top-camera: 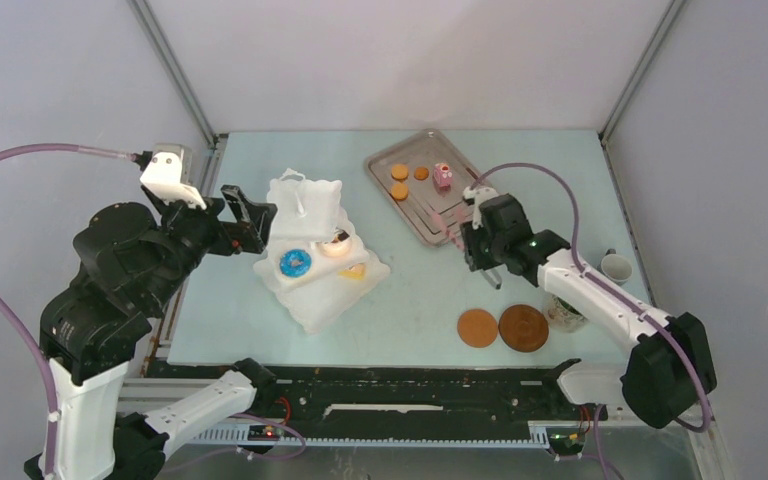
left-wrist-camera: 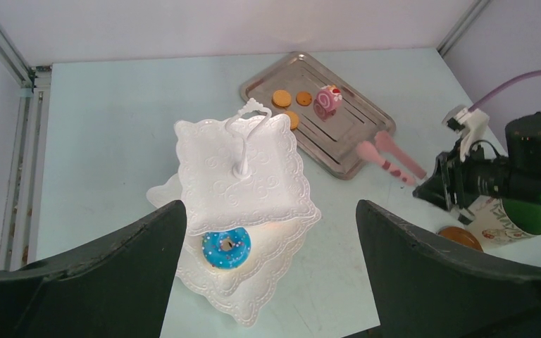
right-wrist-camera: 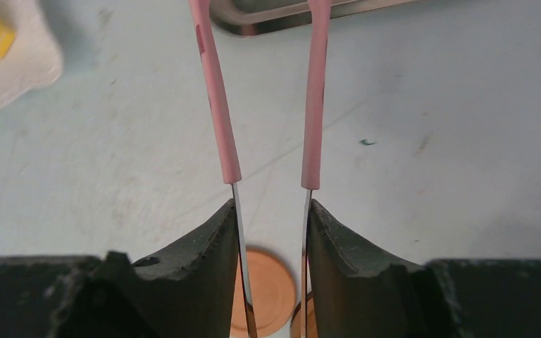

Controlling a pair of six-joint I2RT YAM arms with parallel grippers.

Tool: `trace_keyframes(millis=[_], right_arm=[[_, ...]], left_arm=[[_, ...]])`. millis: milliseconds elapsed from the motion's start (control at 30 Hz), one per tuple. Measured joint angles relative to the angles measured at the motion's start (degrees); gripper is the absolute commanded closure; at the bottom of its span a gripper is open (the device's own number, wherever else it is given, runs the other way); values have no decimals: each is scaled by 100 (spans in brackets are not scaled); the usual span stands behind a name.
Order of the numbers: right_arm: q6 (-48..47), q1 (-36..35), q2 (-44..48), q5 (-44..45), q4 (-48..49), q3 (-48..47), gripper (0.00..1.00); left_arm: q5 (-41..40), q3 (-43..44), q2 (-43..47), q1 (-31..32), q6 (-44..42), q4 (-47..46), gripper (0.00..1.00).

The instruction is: Serve the afternoon tea

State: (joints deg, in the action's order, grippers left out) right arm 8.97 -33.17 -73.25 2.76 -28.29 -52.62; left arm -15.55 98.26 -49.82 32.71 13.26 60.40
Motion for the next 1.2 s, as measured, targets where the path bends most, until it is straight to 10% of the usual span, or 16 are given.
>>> trace_keyframes(millis=[300, 1200], right_arm=[[46, 1285, -1064, 42, 267, -503, 56], [-339, 1456, -3928, -184, 339, -3351, 58]], left_arm=[[74, -7, 28, 9, 20, -22, 2], [72, -4, -50, 15, 17, -17, 2]])
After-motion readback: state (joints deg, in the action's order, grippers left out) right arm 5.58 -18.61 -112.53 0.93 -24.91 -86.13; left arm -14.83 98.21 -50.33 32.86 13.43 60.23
